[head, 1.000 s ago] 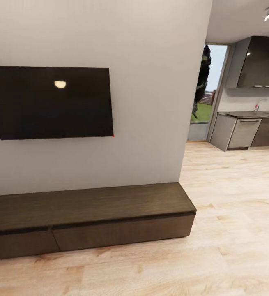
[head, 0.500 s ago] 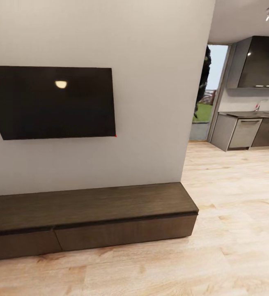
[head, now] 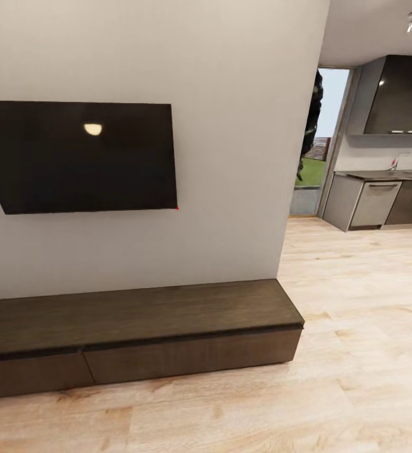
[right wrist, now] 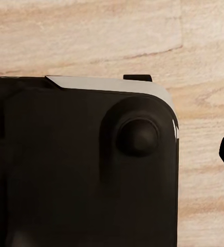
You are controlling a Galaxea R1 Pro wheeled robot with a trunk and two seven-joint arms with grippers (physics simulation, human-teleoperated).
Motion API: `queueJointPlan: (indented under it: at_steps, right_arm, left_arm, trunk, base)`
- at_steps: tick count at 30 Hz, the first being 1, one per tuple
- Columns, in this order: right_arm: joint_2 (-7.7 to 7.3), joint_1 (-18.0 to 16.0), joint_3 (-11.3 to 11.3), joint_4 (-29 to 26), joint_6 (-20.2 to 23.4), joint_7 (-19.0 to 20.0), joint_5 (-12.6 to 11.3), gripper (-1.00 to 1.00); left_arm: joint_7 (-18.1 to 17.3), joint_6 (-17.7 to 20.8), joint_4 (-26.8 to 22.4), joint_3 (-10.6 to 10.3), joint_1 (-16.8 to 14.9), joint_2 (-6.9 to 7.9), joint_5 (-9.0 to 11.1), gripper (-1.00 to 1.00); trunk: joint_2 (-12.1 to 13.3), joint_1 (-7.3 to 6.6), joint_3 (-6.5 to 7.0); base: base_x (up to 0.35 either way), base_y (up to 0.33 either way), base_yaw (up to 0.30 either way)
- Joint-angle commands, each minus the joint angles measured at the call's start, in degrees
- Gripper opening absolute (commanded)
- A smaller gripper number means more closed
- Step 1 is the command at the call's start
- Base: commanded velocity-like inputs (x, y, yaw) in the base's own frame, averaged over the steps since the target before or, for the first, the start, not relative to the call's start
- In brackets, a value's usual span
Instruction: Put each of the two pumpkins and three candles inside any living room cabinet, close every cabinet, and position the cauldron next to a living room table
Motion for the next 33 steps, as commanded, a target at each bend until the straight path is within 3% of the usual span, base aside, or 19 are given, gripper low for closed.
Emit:
queueJointPlan:
  at_steps: [1,18,24,29,33]
  right_arm:
    - [0.01,-0.03,-0.01,0.06,-0.19,0.0,-0.03,1.0]
    - [0.01,-0.03,-0.01,0.03,-0.19,0.03,-0.01,1.0]
    - [0.01,-0.03,0.02,-0.09,-0.45,0.04,0.03,1.0]
    - [0.01,-0.03,0.09,0.03,-6.59,-0.02,0.22,1.0]
    - [0.04,-0.03,0.21,0.05,-8.73,-0.04,0.67,1.0]
  left_arm:
    - [-0.02,-0.18,0.04,-0.03,-0.03,0.01,-0.02,1.0]
    - [-0.01,-0.2,-0.3,0.35,-0.03,-0.2,0.44,1.0]
    - [0.26,-0.36,-0.31,0.8,-0.03,-0.41,0.57,1.0]
    - [0.55,-0.36,-0.31,0.75,-0.03,-0.42,0.6,1.0]
    - [0.59,-0.36,-0.35,0.66,-0.03,-0.45,0.59,1.0]
  trunk:
    - [-0.03,0.0,-0.06]
    - [-0.03,0.0,-0.06]
    - [-2.44,1.31,-1.13]
    - [-2.44,1.31,-1.13]
    - [-2.44,1.31,-1.13]
  base:
    - [0.0,0.0,0.0]
    - [0.0,0.0,0.0]
    - [0.0,0.0,0.0]
    - [0.0,0.0,0.0]
    - [0.0,0.0,0.0]
